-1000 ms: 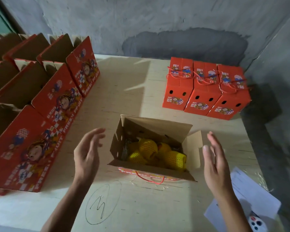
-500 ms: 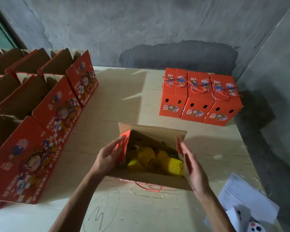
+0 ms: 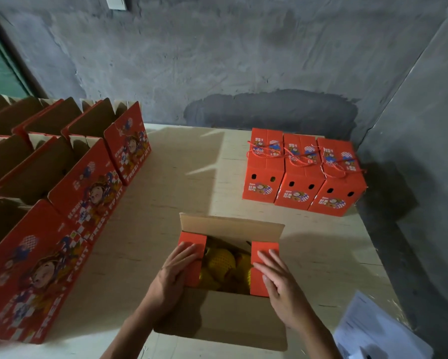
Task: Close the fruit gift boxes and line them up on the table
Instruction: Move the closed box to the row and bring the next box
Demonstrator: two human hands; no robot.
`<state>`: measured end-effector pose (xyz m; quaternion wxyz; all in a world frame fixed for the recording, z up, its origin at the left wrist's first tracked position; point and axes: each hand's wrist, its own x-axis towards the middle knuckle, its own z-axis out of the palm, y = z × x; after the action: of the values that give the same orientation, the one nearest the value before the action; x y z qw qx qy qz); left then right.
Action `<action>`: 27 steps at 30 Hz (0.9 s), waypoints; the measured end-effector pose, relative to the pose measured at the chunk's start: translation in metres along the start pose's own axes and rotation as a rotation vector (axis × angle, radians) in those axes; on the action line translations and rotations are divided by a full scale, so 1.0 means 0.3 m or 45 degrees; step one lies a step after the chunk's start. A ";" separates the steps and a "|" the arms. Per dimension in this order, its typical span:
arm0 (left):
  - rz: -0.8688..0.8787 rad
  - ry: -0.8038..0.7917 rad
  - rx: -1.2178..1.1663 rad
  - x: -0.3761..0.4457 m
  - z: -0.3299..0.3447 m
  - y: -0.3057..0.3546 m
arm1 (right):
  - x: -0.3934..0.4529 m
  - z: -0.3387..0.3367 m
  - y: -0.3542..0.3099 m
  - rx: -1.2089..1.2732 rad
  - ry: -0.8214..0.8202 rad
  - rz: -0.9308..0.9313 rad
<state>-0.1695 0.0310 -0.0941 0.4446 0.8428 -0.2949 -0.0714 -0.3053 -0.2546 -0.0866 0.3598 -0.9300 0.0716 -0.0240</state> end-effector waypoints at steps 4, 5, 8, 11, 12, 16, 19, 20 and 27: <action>-0.029 0.088 0.001 -0.025 0.032 0.021 | 0.005 -0.011 0.017 -0.023 0.002 -0.033; -0.023 0.114 0.007 -0.031 0.040 0.032 | 0.007 -0.013 0.023 -0.006 0.025 -0.043; 0.013 0.190 0.064 -0.040 0.034 0.056 | 0.013 -0.013 0.020 0.097 0.167 -0.053; -0.012 0.214 0.154 0.006 -0.024 0.072 | 0.028 -0.019 -0.002 0.047 0.358 -0.059; -0.042 0.216 0.188 0.027 -0.039 0.082 | 0.037 -0.023 -0.008 -0.001 0.409 -0.052; -0.296 0.221 0.063 0.104 -0.067 0.126 | 0.065 -0.038 -0.032 0.186 0.419 0.134; -0.649 0.358 -0.426 0.146 -0.079 0.133 | 0.093 -0.056 -0.037 0.411 0.528 0.360; -0.757 0.428 -0.698 0.157 -0.084 0.138 | 0.107 -0.066 -0.038 0.491 0.570 0.418; -0.698 0.463 -0.975 0.160 -0.052 0.134 | 0.189 -0.099 -0.022 0.508 0.341 0.547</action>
<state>-0.1419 -0.0023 -0.0462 0.7309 0.6645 0.0668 -0.1407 -0.2513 -0.2781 -0.0608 0.5194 -0.7932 0.3067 -0.0832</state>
